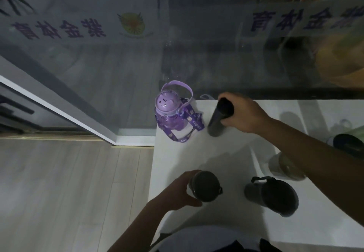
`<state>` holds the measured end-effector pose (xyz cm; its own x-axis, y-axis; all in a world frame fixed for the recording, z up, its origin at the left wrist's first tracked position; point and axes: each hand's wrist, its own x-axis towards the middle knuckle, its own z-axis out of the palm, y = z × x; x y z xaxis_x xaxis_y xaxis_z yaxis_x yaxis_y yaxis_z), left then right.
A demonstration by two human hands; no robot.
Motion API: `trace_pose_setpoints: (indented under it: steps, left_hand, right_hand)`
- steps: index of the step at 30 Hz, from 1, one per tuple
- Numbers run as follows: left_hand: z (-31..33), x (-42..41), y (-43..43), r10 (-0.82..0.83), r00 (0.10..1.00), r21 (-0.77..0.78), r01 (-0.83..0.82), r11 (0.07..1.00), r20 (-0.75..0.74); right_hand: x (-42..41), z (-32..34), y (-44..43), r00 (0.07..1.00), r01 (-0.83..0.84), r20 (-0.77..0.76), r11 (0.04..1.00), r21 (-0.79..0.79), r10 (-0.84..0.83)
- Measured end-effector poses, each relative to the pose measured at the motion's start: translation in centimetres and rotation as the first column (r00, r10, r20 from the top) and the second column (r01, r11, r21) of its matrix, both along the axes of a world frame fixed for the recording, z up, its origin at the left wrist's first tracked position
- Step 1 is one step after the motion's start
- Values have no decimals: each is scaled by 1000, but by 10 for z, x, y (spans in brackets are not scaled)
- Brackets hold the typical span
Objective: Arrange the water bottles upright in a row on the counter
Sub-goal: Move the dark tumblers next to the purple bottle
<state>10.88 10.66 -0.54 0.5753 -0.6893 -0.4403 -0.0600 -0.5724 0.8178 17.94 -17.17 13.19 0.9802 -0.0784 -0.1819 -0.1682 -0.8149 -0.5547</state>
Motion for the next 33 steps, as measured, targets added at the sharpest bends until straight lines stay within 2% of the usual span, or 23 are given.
trace_pose_setpoints:
  steps: [12, 22, 33]
  left_hand:
    - [-7, -2, -2, 52, 994, -36, -49, 998, 101]
    - [-2, 4, -5, 13, 996, -59, -8, 998, 86]
    - [16, 8, -7, -21, 997, -119, 29, 992, 72]
  right_hand:
    - [79, -14, 18, 1000, 8, -18, 1000, 4, -8]
    - [76, -13, 14, 996, 62, -63, 998, -12, -63]
    - [49, -8, 14, 992, 119, -47, 987, 108, -114]
